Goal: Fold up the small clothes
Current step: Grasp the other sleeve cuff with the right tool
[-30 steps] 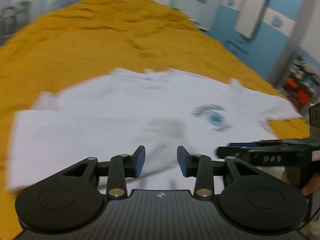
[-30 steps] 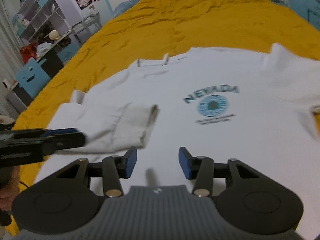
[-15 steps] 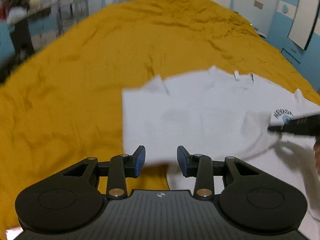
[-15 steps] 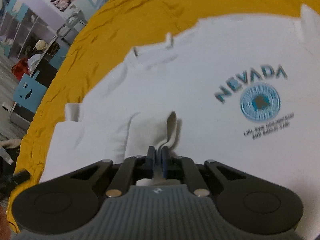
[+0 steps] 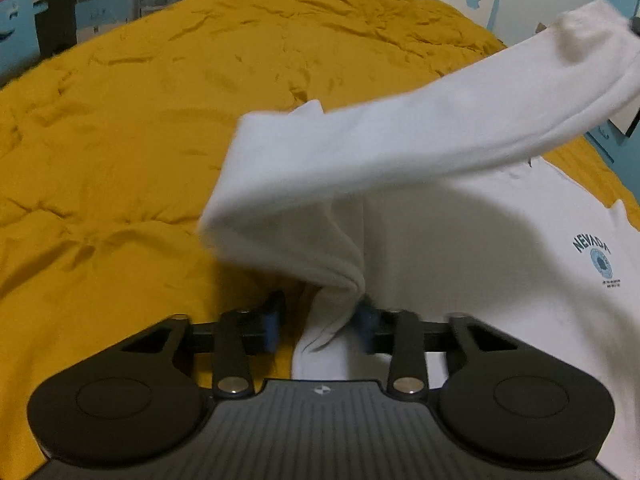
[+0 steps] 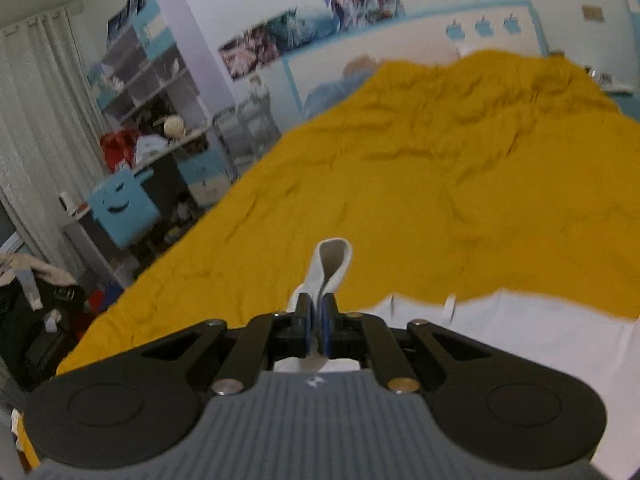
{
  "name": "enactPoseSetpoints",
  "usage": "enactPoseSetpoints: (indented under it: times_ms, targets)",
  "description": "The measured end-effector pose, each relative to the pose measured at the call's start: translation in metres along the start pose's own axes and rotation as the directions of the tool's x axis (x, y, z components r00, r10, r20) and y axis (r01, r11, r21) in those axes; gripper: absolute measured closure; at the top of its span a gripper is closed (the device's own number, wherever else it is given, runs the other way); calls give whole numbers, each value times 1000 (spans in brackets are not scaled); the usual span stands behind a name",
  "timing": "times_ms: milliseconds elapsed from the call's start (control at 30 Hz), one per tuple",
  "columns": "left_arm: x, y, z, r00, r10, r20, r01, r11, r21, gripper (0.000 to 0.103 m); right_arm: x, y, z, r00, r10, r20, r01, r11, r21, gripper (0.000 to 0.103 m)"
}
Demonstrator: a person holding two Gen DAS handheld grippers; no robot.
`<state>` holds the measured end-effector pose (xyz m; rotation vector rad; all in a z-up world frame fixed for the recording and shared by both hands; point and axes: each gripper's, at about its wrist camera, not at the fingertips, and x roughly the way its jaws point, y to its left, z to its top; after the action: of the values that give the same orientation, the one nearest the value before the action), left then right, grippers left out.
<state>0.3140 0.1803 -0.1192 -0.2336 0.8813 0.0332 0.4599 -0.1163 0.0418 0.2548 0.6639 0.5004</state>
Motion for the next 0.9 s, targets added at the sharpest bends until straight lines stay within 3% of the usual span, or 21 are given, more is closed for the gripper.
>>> enactPoseSetpoints:
  times_ms: [67,233,333,467,567,667,733,800,900]
  targets:
    - [3,5,0,1000,-28,0,28,999,-24,84,-13,-15,14,999,-22,39,22,1000,3,103]
    - [5,6,0,1000,-22,-1,22,999,-35,88,-50,-88,18,986,-148,74,145,988,54,103]
    - [3,2,-2,1000,-8,-13,8,1000,-15,88,-58,-150,-8,970,-244,13,240,963,125,103]
    - [2,-4,-1,999,11,-40,-11,1000,3,86,-47,-227,-67,936,-323,-144,348,914,211,103]
    - [-2,-3,0,995,22,-94,-22,1000,8,78,-39,-252,-104,922,-323,-213,371,894,250,103]
    - [-12,2,7,989,3,-148,-2,1000,1,77,-32,-264,-125,917,-318,-242,376,892,251,103]
    - [-29,1,12,996,-23,-83,25,999,24,73,-30,-271,-132,919,-308,-247,367,897,245,103]
    - [-41,-1,18,999,-48,-4,48,998,48,53,-29,-272,-133,923,-292,-253,353,902,247,102]
    - [-33,-1,36,999,-16,43,15,1000,13,49,-26,-272,-130,929,-277,-244,338,905,259,96]
